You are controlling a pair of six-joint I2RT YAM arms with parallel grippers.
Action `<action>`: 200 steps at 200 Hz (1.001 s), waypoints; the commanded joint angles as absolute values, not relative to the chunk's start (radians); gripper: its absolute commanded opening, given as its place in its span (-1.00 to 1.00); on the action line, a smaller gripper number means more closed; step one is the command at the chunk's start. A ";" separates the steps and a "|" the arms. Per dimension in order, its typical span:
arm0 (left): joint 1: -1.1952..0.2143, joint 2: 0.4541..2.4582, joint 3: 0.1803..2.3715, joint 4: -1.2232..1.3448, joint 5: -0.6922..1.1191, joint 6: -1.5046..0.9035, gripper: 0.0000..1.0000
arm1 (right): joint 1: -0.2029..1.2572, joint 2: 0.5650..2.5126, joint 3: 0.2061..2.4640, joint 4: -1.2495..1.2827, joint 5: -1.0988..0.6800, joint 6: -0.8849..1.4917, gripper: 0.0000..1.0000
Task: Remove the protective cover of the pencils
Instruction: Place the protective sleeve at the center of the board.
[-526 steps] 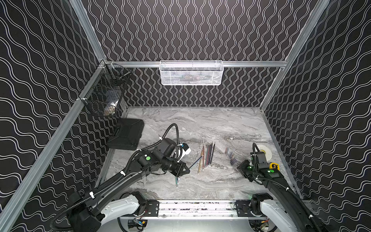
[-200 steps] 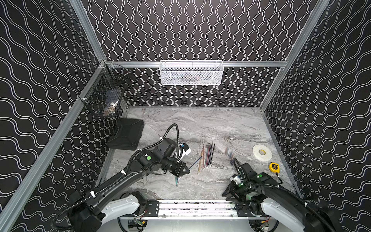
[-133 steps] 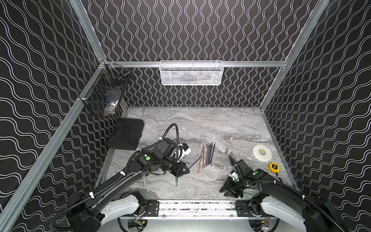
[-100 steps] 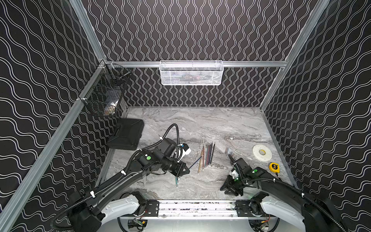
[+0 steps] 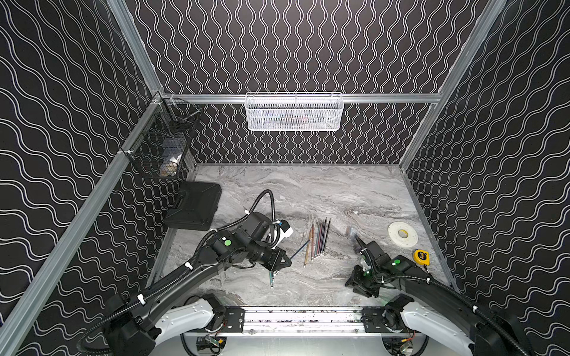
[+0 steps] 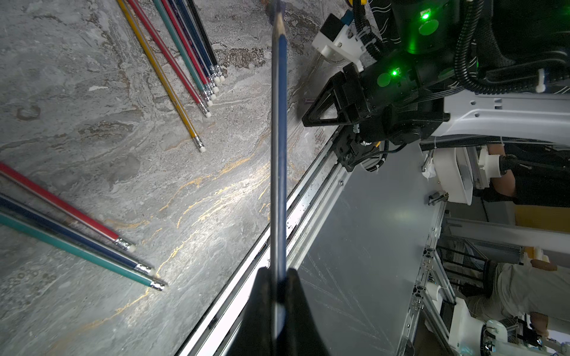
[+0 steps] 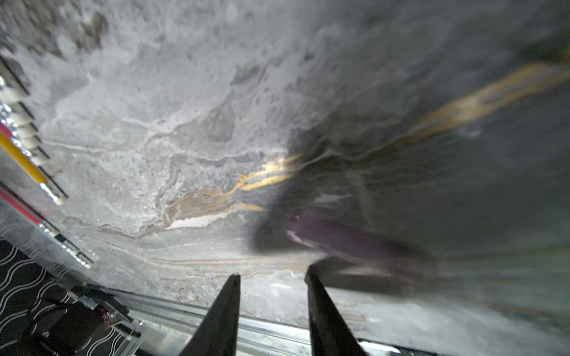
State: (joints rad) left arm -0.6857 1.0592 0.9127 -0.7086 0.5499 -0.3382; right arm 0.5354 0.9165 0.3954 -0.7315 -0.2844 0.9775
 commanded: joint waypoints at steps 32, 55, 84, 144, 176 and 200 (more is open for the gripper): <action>-0.687 1.046 0.917 -0.706 0.555 -0.321 -1.00 | 0.535 0.923 0.416 -0.768 -0.154 1.096 -0.25; -0.688 1.043 0.917 -0.707 0.554 -0.321 -1.00 | 0.535 0.931 0.429 -0.761 -0.091 1.101 -0.25; -0.691 1.046 0.918 -0.713 0.528 -0.326 -1.00 | 0.518 0.958 0.444 -0.737 -0.047 1.094 -0.25; -0.686 1.131 0.899 -0.639 0.365 -0.452 -1.00 | 0.498 0.996 0.465 -0.743 -0.035 1.096 -0.27; -0.673 1.205 0.818 -0.431 0.348 -0.585 -1.00 | 0.494 0.951 0.443 -0.727 -0.034 1.134 -0.26; -0.637 1.257 0.786 -0.338 0.299 -0.640 -1.00 | 0.491 0.954 0.459 -0.719 -0.051 1.156 -0.26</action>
State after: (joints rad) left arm -0.6640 1.2209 0.8070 -0.5060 0.3622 -0.5430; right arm 0.4942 0.9546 0.4454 -0.7280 -0.0505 1.1099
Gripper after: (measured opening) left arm 0.091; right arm 0.370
